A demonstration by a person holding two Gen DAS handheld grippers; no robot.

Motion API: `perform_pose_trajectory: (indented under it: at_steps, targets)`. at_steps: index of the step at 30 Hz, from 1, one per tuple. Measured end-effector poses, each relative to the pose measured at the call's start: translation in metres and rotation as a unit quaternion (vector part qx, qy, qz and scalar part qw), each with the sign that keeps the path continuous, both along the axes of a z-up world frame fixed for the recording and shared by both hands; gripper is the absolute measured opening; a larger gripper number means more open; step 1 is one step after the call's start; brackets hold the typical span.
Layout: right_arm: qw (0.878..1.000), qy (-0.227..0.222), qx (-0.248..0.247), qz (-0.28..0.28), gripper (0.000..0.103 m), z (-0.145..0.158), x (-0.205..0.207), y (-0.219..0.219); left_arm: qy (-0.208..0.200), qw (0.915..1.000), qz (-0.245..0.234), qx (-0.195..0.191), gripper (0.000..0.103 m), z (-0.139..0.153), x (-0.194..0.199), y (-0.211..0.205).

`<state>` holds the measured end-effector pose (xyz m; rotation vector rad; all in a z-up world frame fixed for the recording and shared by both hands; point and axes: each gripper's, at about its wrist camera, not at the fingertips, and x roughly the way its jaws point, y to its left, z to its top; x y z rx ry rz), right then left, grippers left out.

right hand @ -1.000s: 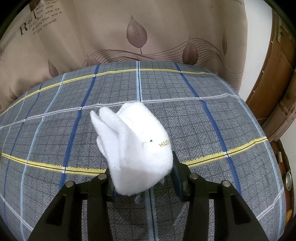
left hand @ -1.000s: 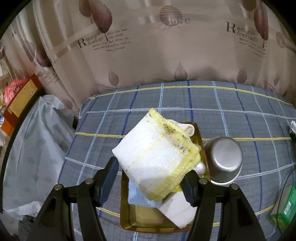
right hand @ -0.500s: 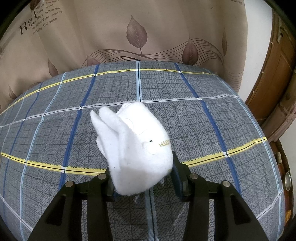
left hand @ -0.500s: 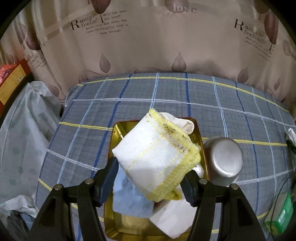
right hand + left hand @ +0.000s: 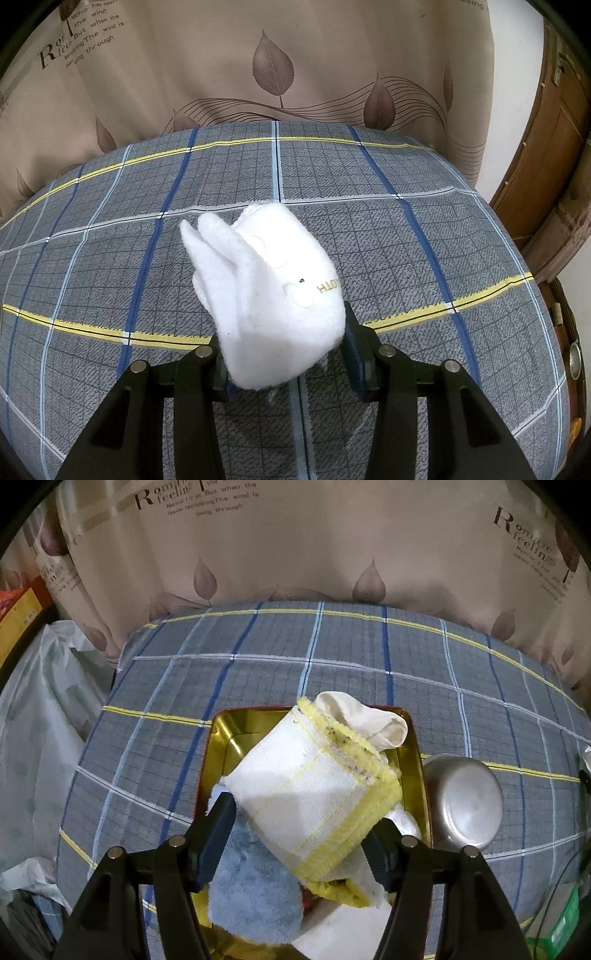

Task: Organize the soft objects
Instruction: 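Lower the yellow-trimmed cloth into the tray and open the left gripper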

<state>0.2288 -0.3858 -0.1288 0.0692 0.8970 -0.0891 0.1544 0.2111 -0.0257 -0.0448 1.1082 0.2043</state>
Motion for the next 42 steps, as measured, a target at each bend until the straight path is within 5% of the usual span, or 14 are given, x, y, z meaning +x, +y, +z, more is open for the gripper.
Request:
perform_pose_trajectory:
  at_steps: [12, 26, 34, 42]
  targets:
    - [1.0, 0.0, 0.0, 0.0, 0.042, 0.0, 0.0, -0.001, -0.015, 0.9987, -0.012, -0.048, 0.07, -0.003, 0.005, 0.002]
    - [1.0, 0.001, -0.001, 0.0, 0.042, 0.001, 0.0, 0.0, -0.004, 0.9963, 0.029, -0.081, 0.072, -0.007, 0.018, 0.024]
    - [1.0, 0.001, -0.002, 0.0, 0.042, 0.001, 0.0, -0.001, -0.008, 0.9978, 0.015, -0.064, 0.072, 0.0, 0.01, 0.018]
    - [1.0, 0.001, -0.002, 0.0, 0.042, 0.001, 0.001, 0.0, -0.039, 0.9991, -0.015, -0.005, 0.072, 0.02, -0.023, -0.003]
